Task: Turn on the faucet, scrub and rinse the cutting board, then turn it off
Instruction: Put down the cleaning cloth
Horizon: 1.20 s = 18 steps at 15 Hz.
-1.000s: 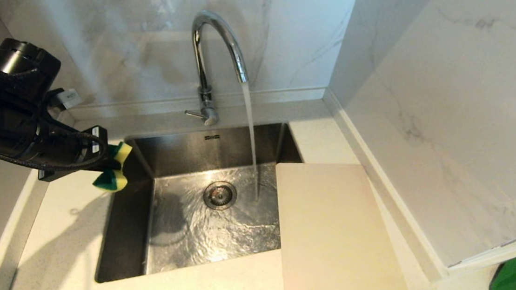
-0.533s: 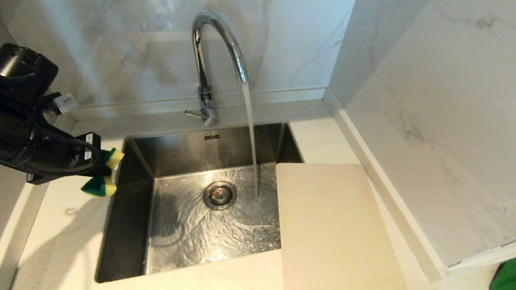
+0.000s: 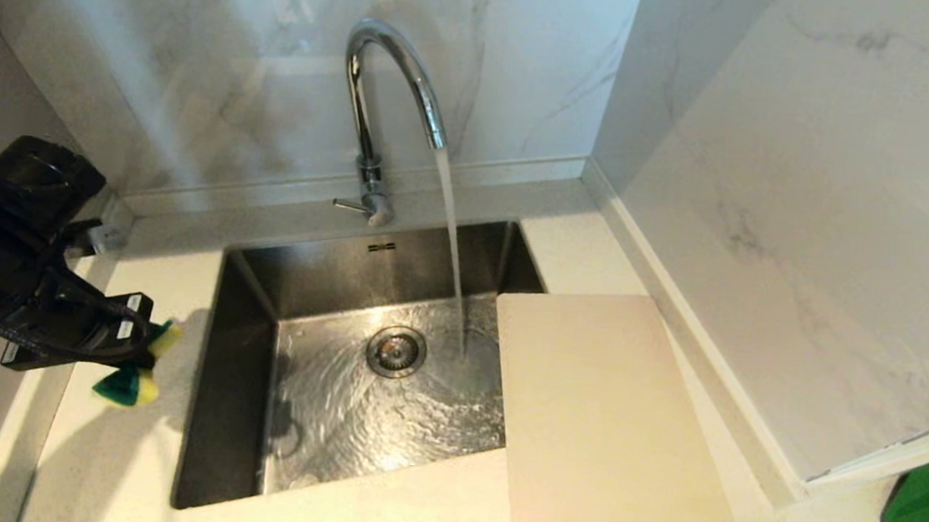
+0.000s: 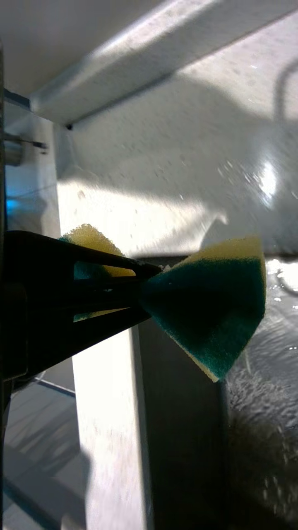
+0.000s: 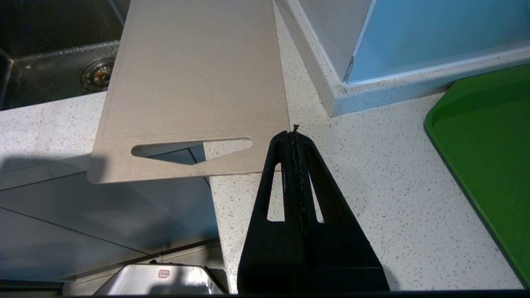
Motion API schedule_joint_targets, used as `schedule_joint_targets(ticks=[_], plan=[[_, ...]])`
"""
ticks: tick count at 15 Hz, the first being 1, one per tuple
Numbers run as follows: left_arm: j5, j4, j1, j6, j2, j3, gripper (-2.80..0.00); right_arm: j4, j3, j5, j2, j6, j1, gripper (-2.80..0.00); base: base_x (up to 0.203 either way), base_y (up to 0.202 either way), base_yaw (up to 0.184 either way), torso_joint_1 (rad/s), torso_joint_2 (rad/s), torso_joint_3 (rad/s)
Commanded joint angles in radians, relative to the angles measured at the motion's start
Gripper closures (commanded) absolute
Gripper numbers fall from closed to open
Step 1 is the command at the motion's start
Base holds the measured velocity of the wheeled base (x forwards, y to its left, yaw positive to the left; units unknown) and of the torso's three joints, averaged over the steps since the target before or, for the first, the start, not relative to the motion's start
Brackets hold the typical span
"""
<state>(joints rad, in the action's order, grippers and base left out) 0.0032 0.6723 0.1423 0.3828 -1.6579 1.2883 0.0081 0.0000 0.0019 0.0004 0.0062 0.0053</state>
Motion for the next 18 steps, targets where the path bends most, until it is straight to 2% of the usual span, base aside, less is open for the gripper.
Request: schedule_joint_targets(ticks=[1, 3, 9, 13, 18], plan=[[-0.005, 0.001, -0.041, -0.006, -0.048, -0.056, 0.0, 0.0, 0.002, 0.001, 0.0, 0.0, 0.001, 0.0, 0.0, 0.0, 0.0, 0.0, 0.0, 0.0], [-0.008, -0.024, -0.06, -0.013, -0.063, -0.09, 0.0, 0.0, 0.002, 0.001, 0.0, 0.0, 0.001, 0.0, 0.0, 0.0, 0.0, 0.0, 0.0, 0.0], [-0.027, -0.246, -0.127, -0.057, -0.099, -0.241, 0.0, 0.0, 0.002, 0.001, 0.0, 0.0, 0.001, 0.0, 0.0, 0.0, 0.0, 0.0, 0.0, 0.0], [-0.078, -0.399, -0.167, -0.093, -0.09, -0.354, 0.0, 0.0, 0.002, 0.001, 0.0, 0.0, 0.001, 0.0, 0.0, 0.0, 0.0, 0.0, 0.0, 0.0], [-0.077, -0.463, -0.204, -0.125, -0.11, -0.355, 0.0, 0.0, 0.002, 0.001, 0.0, -0.002, 0.001, 0.0, 0.0, 0.0, 0.0, 0.0, 0.0, 0.0]])
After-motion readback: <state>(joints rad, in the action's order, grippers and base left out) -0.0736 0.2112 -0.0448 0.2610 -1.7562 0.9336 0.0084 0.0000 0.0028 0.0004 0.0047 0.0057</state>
